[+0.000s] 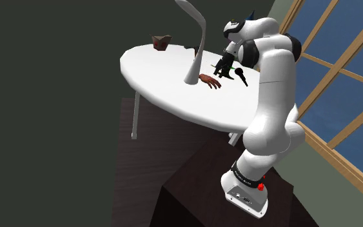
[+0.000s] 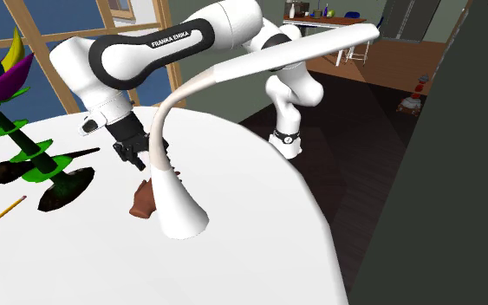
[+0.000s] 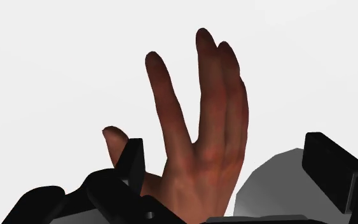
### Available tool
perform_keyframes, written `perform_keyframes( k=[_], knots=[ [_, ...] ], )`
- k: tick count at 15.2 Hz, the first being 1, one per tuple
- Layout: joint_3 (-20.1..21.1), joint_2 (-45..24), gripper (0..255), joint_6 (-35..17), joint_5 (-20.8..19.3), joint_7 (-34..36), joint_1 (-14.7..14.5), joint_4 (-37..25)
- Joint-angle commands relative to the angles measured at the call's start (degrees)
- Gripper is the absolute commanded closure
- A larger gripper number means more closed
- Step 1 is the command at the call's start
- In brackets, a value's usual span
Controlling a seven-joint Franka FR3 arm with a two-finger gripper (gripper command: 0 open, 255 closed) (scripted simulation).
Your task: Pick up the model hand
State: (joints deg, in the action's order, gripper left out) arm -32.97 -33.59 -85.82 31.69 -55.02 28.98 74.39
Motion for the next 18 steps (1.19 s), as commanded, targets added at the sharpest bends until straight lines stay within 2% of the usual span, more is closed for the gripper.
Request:
perform_keyframes(
  k=[1, 7, 8, 18],
  knots=[
    [0.2, -0.92, 0, -0.7, 0.42, -0.41, 0.3, 0.17],
    [0.39, -1.57, 0, -3.59, 0.78, -1.45, -0.12, 2.75],
    [0.4, -1.67, 255, -3.56, 0.81, -1.49, -0.05, 2.63],
    [0.33, -1.4, 255, -2.97, 0.69, -1.23, -0.05, 2.22]
  ],
)
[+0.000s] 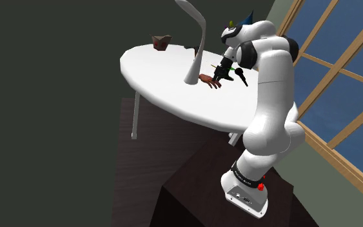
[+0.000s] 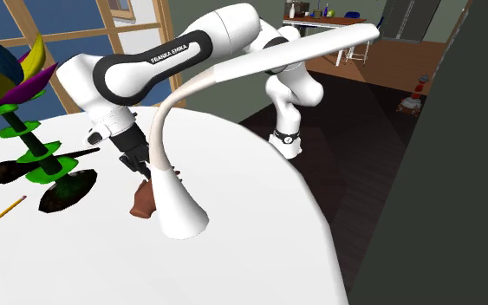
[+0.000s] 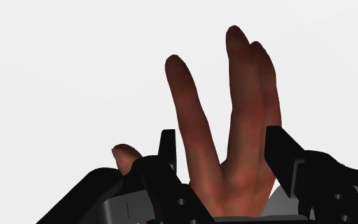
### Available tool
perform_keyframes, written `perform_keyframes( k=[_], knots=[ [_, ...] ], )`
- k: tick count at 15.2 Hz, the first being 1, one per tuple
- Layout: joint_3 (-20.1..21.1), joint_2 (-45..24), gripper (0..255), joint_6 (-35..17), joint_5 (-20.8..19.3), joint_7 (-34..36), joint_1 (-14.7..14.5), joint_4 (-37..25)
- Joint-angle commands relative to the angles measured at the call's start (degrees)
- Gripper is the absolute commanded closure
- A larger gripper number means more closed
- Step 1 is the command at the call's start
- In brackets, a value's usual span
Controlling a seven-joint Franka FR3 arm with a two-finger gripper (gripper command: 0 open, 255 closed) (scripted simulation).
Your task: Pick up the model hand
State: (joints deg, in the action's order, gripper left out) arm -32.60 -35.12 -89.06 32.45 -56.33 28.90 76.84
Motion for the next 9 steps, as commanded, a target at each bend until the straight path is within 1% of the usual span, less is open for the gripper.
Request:
perform_keyframes(
  k=[1, 9],
  knots=[
    [-0.08, 0.27, 255, 0.89, -0.15, 0.31, 0.12, -0.78],
    [-0.26, 1.0, 255, 6.18, -0.56, 2.18, 1.13, -5.95]
  ],
)
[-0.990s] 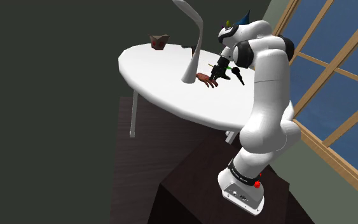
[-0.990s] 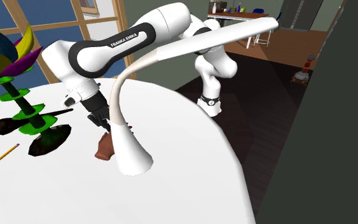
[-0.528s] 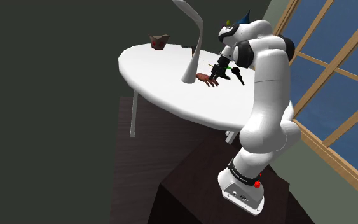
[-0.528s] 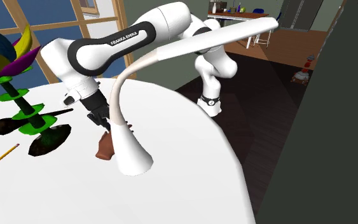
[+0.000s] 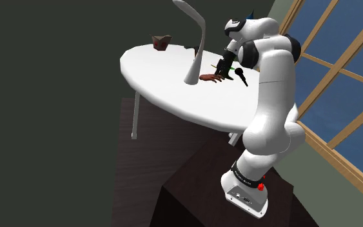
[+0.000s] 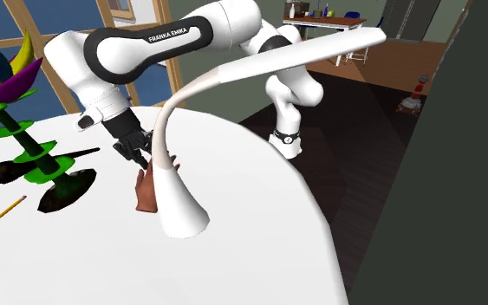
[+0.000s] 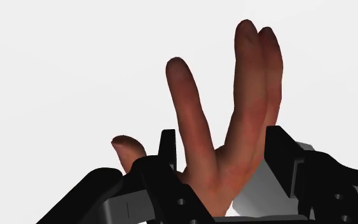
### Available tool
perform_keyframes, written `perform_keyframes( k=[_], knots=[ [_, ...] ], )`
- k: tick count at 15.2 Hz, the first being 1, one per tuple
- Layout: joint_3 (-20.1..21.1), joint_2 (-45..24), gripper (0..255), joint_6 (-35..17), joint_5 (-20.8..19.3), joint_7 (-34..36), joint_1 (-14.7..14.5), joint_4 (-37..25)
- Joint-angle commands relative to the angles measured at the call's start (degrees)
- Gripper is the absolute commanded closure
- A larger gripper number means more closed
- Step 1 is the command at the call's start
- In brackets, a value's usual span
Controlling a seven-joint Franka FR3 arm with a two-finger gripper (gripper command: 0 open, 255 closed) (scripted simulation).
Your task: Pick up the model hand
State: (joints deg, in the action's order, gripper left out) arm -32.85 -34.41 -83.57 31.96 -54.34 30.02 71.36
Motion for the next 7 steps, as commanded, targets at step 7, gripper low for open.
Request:
perform_keyframes(
  k=[7],
  knots=[
    [0.05, 0.23, 255, 4.45, -0.01, 1.48, 1.05, -4.69]
  ],
)
